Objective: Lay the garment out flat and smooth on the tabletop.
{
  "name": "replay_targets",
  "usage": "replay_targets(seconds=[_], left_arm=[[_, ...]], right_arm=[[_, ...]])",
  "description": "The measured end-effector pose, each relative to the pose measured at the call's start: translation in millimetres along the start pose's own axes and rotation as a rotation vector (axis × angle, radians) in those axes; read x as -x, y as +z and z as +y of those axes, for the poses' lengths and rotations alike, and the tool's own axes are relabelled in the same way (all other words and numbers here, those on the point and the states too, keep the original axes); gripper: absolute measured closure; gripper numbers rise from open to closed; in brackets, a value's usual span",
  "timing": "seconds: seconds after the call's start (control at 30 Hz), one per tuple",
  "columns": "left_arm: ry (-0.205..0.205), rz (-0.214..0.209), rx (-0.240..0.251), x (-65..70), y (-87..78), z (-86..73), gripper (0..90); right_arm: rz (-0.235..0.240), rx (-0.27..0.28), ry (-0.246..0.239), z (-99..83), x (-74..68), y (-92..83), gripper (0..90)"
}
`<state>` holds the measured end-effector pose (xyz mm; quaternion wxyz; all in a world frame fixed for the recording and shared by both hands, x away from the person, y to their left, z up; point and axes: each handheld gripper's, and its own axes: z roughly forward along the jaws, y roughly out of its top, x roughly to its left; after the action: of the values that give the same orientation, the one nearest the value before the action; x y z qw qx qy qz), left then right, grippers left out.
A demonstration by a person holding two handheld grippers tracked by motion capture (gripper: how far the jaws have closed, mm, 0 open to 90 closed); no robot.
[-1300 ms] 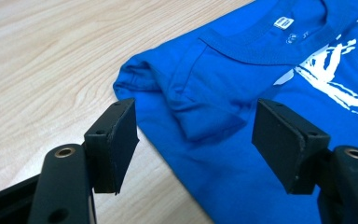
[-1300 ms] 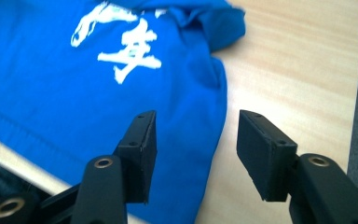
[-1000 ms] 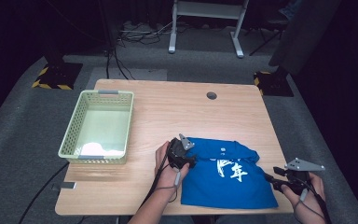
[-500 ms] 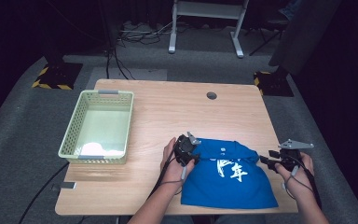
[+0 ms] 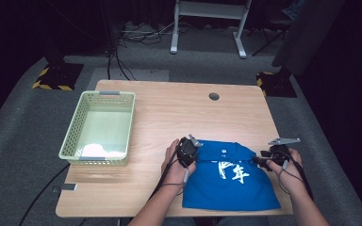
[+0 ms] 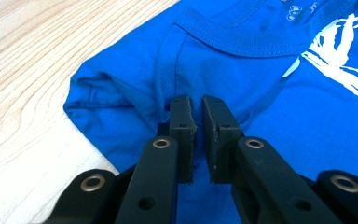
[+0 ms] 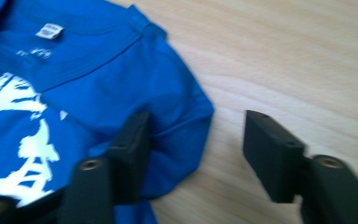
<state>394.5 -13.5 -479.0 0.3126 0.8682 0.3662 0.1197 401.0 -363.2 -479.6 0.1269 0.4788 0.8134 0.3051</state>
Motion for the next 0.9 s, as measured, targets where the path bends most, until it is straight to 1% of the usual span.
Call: replay_targets(seconds=[0.03, 0.07, 0.1, 0.13, 0.17, 0.2, 0.23, 0.3, 0.4, 0.5, 0.53, 0.57, 0.6, 0.63, 0.7, 0.73, 0.9], left_arm=[[0.002, -0.001, 0.004, -0.2, -0.6, -0.5, 82.4], [0.006, 0.002, 0.008, -0.7, -1.8, -1.3, 82.4], [-0.002, -0.001, 0.011, -0.3, -2.2, -1.9, 82.3], [0.001, 0.0, 0.013, -0.7, -3.4, -2.3, 82.3], [0.003, -0.001, 0.019, -1.0, -4.7, -2.6, 82.3], [0.005, 0.0, 0.023, -1.1, -6.5, -2.7, 82.3], [0.004, 0.001, 0.027, -0.6, -8.2, -3.0, 82.3], [0.008, 0.003, 0.029, -0.3, -10.3, -3.0, 82.4], [0.02, 0.015, 0.054, 2.4, -18.4, -2.8, 82.6], [0.029, 0.022, 0.065, 4.0, -23.3, -0.9, 82.9], [0.033, 0.027, 0.075, 4.6, -25.1, 0.2, 82.9], [0.041, 0.027, 0.079, 5.1, -27.4, 2.2, 83.1], [0.041, 0.03, 0.085, 5.8, -28.6, 3.4, 83.6], [0.05, 0.033, 0.099, 5.6, -31.9, 7.1, 84.7], [0.055, 0.036, 0.111, 4.4, -35.3, 10.9, 84.9], [0.05, 0.036, 0.116, 4.3, -36.2, 12.2, 85.0], [0.061, 0.047, 0.135, 1.1, -43.4, 22.4, 85.1]], right_arm=[[0.021, -0.001, -0.005, 0.0, -1.8, 0.6, 53.5], [0.028, -0.002, -0.012, 0.3, -2.9, 0.6, 57.9], [0.044, -0.01, -0.03, 1.1, -5.0, 0.0, 68.8], [0.061, -0.014, -0.039, 1.8, -6.6, -0.4, 76.2], [0.066, -0.021, -0.052, 2.6, -9.0, -1.0, 81.4], [0.058, -0.027, -0.068, 3.4, -11.4, -1.7, 83.7], [0.045, -0.031, -0.086, 4.1, -13.7, -2.8, 84.8], [0.031, -0.029, -0.094, 5.0, -17.4, -6.1, 85.6], [0.004, -0.004, -0.106, 6.3, -21.9, -16.6, 85.7], [-0.023, 0.033, -0.125, 9.5, -26.1, -31.4, 85.6], [-0.023, 0.033, -0.125, 9.5, -26.1, -31.4, 85.6], [-0.033, 0.045, -0.131, 10.8, -27.2, -36.2, 85.6], [-0.041, 0.06, -0.139, 12.7, -28.4, -41.8, 85.7], [-0.05, 0.075, -0.146, 16.0, -29.9, -49.4, 85.6], [-0.058, 0.087, -0.153, 18.9, -30.9, -53.8, 85.6], [-0.069, 0.095, -0.161, 21.6, -31.8, -57.3, 85.6], [-0.106, 0.135, -0.194, 35.0, -36.6, -70.3, 85.7]])
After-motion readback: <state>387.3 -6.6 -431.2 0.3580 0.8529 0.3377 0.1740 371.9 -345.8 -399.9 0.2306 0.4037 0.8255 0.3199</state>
